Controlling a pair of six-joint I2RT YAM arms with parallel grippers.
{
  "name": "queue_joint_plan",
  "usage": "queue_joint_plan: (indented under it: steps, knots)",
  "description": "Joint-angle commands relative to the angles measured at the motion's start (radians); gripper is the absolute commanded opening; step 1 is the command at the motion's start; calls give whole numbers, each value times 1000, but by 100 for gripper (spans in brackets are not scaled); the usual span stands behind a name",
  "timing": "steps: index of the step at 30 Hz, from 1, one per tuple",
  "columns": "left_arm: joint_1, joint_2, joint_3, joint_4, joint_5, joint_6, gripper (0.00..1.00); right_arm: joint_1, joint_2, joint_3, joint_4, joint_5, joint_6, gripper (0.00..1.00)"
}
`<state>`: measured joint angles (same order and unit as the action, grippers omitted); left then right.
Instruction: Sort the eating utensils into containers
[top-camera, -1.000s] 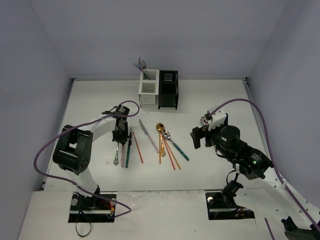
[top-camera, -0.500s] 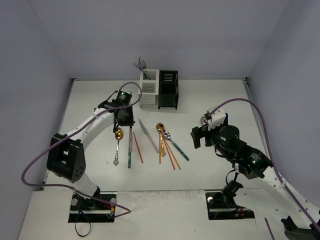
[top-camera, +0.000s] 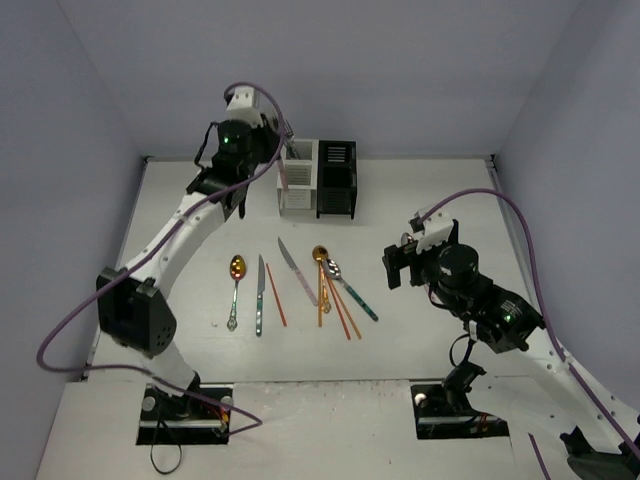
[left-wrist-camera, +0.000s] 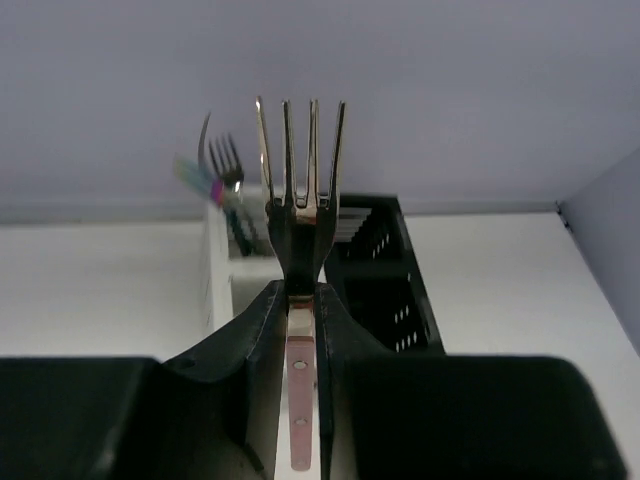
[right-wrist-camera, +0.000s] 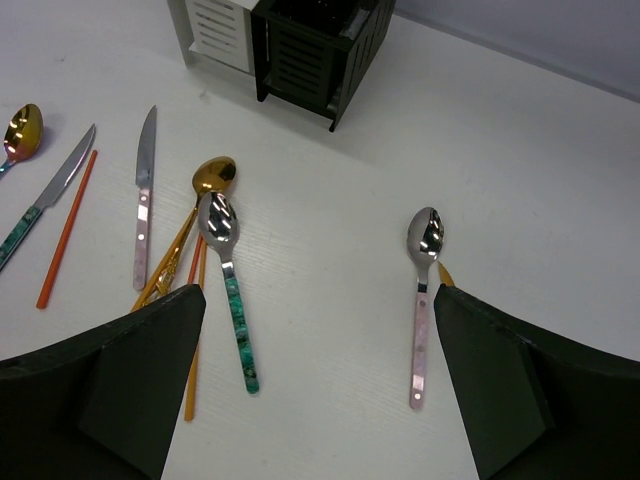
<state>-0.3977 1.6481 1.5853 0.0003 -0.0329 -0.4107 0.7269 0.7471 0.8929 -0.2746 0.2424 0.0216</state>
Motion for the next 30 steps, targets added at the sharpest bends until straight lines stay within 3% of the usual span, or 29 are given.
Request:
queue_joint_plan:
  steps: [1,8,15,26,30]
  knots:
    - [1,139,221,296,10,97,0,-6,32,53,46,46,-12,97]
    - [10,402,510,421,30,166,0,-9,48,51,48,46,-1,97]
    - [38,608,688,461,56,160,0,-16,70,46,51,64,0,97]
    - [49,655,613,476,44,200,0,-43,88,37,52,64,-5,97]
    - [51,629,530,499,16,207,12,-51,87,32,54,54,2,97]
